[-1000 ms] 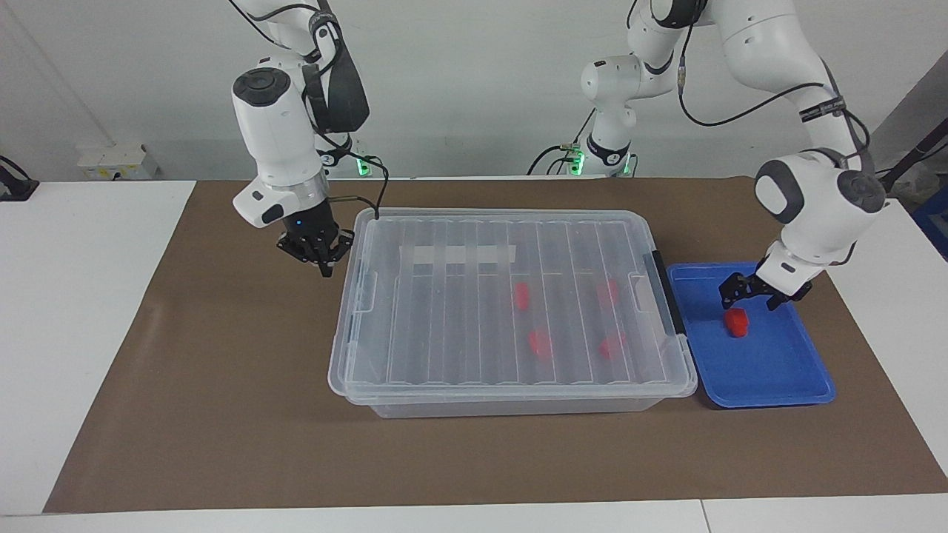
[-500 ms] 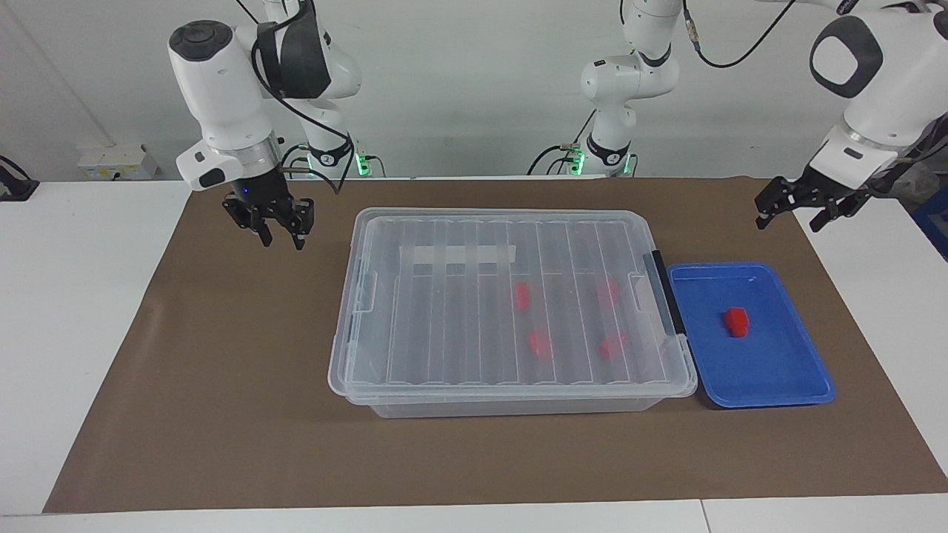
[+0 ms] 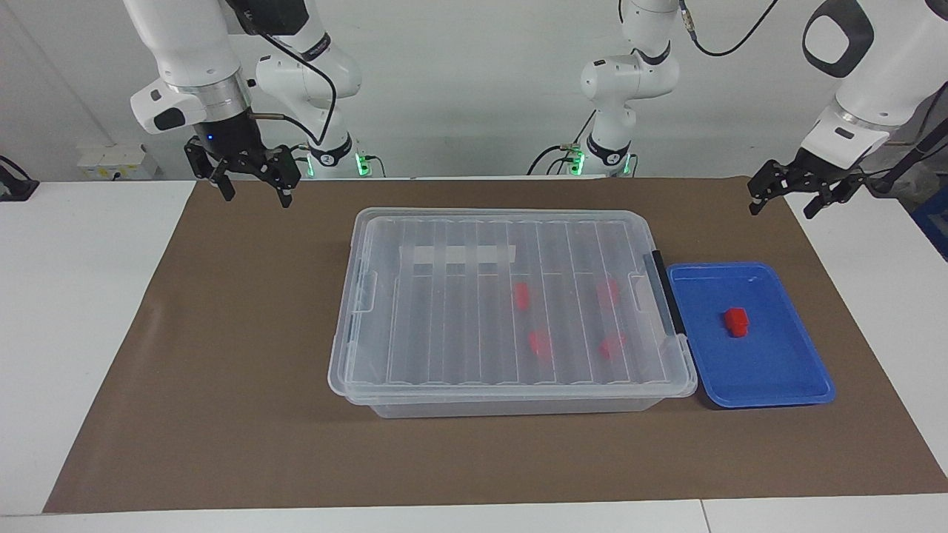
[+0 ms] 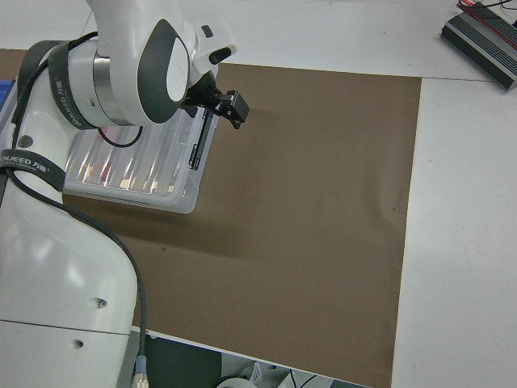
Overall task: Place red block in blue tray from box
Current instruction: 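Release the red block in the tray and withdraw both grippers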
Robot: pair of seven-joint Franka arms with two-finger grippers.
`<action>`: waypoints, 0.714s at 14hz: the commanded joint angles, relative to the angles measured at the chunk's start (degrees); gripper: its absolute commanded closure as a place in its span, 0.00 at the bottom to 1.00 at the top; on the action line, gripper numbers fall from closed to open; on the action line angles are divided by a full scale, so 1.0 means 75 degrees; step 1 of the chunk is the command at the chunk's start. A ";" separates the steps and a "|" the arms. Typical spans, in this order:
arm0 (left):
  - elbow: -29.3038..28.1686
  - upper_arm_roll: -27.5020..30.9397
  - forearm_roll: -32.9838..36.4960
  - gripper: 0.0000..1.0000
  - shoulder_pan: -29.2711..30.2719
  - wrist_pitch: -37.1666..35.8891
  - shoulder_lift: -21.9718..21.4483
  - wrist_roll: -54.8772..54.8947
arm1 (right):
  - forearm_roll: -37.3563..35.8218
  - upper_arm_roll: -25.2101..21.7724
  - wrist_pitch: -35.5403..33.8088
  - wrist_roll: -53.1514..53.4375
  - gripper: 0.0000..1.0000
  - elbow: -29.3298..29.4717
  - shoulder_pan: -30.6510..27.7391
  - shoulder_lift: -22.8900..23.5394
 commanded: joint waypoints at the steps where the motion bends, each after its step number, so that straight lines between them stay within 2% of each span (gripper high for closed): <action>1: -0.0006 0.0062 0.0145 0.00 -0.0449 -0.0012 -0.0024 -0.0271 | 0.0076 0.0027 -0.0313 0.0057 0.00 0.0272 -0.0114 0.0213; 4: 0.0110 0.0085 0.0121 0.00 -0.0543 -0.0211 -0.0012 -0.0342 | 0.0076 0.0039 -0.0337 0.0021 0.00 0.0107 -0.0208 0.0107; 10: 0.0416 0.0109 0.0168 0.00 -0.0777 -0.1500 -0.0047 -0.0343 | 0.0076 0.0039 -0.0243 -0.0647 0.00 0.0072 -0.0208 0.0107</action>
